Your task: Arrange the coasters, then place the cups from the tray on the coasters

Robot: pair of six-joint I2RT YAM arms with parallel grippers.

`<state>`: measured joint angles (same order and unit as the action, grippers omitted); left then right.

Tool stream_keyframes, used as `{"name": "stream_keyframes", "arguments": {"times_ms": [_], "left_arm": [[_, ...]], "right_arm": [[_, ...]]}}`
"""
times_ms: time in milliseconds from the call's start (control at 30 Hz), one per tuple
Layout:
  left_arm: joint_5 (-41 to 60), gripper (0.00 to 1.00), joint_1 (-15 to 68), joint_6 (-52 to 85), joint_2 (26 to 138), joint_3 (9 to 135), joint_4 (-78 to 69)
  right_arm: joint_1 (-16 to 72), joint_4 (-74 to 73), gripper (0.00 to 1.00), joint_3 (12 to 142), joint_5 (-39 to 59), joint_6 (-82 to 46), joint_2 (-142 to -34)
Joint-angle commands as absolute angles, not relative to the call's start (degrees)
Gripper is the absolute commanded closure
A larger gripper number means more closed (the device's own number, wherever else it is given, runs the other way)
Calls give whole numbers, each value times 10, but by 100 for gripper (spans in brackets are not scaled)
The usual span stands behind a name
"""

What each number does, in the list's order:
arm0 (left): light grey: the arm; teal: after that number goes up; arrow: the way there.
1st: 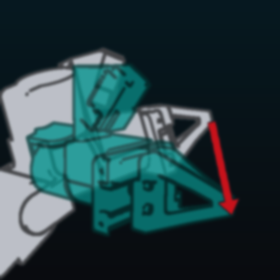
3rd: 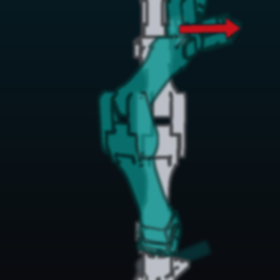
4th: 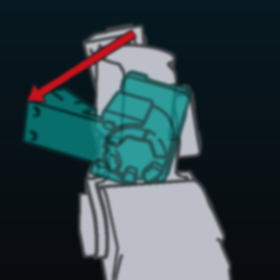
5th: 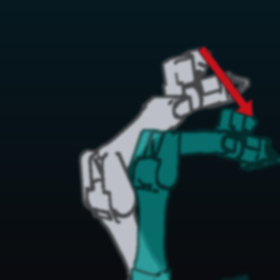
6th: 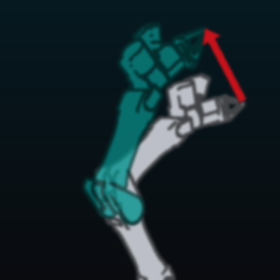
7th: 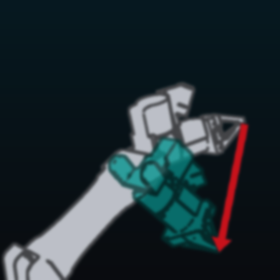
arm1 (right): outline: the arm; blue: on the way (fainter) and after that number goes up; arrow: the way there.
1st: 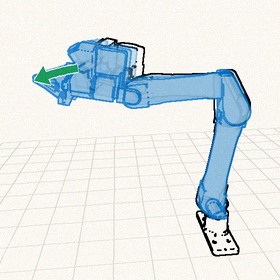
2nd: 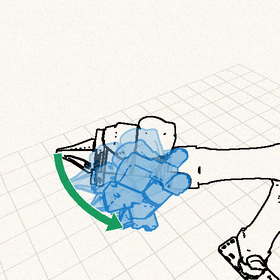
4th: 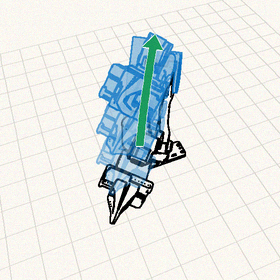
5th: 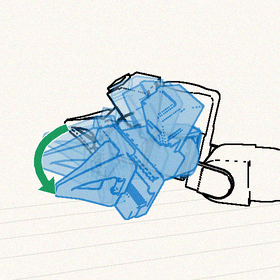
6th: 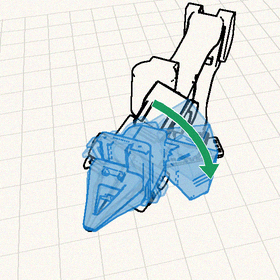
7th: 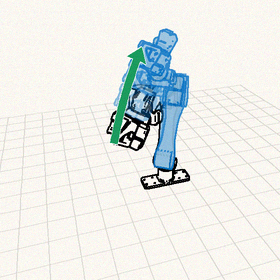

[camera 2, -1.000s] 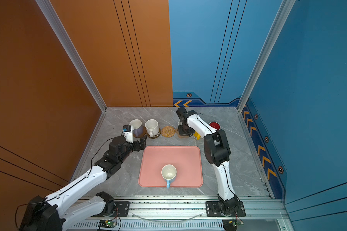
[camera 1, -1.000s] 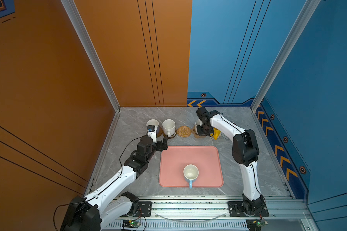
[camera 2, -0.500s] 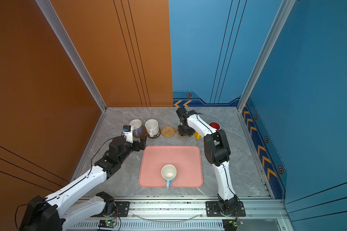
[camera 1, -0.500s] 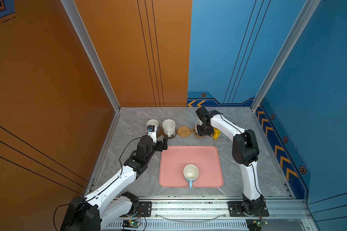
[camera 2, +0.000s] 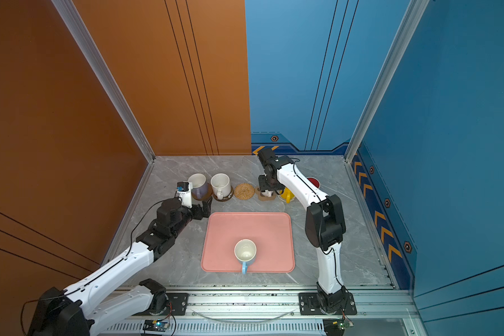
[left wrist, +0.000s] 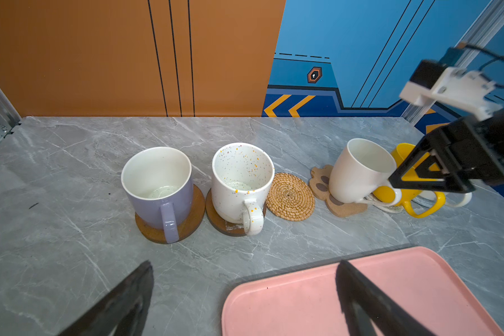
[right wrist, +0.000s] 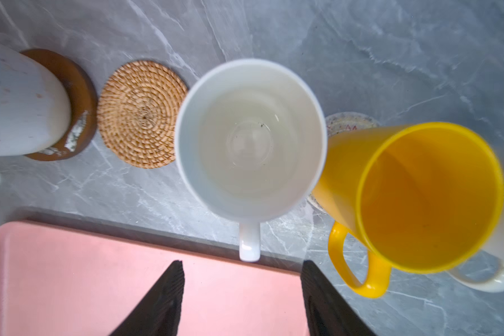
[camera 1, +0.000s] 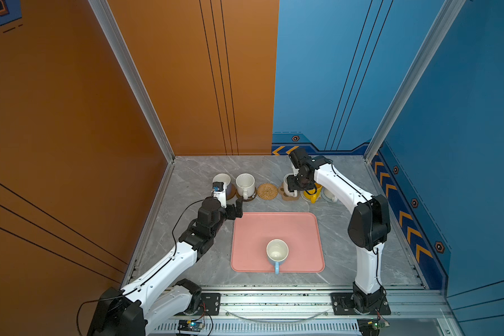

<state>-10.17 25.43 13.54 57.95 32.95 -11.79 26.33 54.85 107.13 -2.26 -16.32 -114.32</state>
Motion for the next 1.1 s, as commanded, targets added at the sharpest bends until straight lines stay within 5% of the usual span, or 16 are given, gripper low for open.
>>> {"name": "stream_keyframes", "arguments": {"times_ms": [0,367,667,833,900,1067], "left_arm": [[-92,2,248,142,569,320,-111],[-84,2,249,147,569,324,-111],[-71,2,251,157,572,330,-110],[-62,2,254,166,570,332,-111],[-60,2,255,169,570,334,-111],[-57,2,258,175,579,340,-110]], "right_arm": [[268,554,37,1063,-39,-163,-1097],[327,407,24,918,-198,-175,-900],[427,125,15,708,-256,-129,-765],[499,-84,0,604,-347,-34,-726],[516,-145,0,584,-402,-19,-720],[557,-265,0,605,-714,0,-767]]}}
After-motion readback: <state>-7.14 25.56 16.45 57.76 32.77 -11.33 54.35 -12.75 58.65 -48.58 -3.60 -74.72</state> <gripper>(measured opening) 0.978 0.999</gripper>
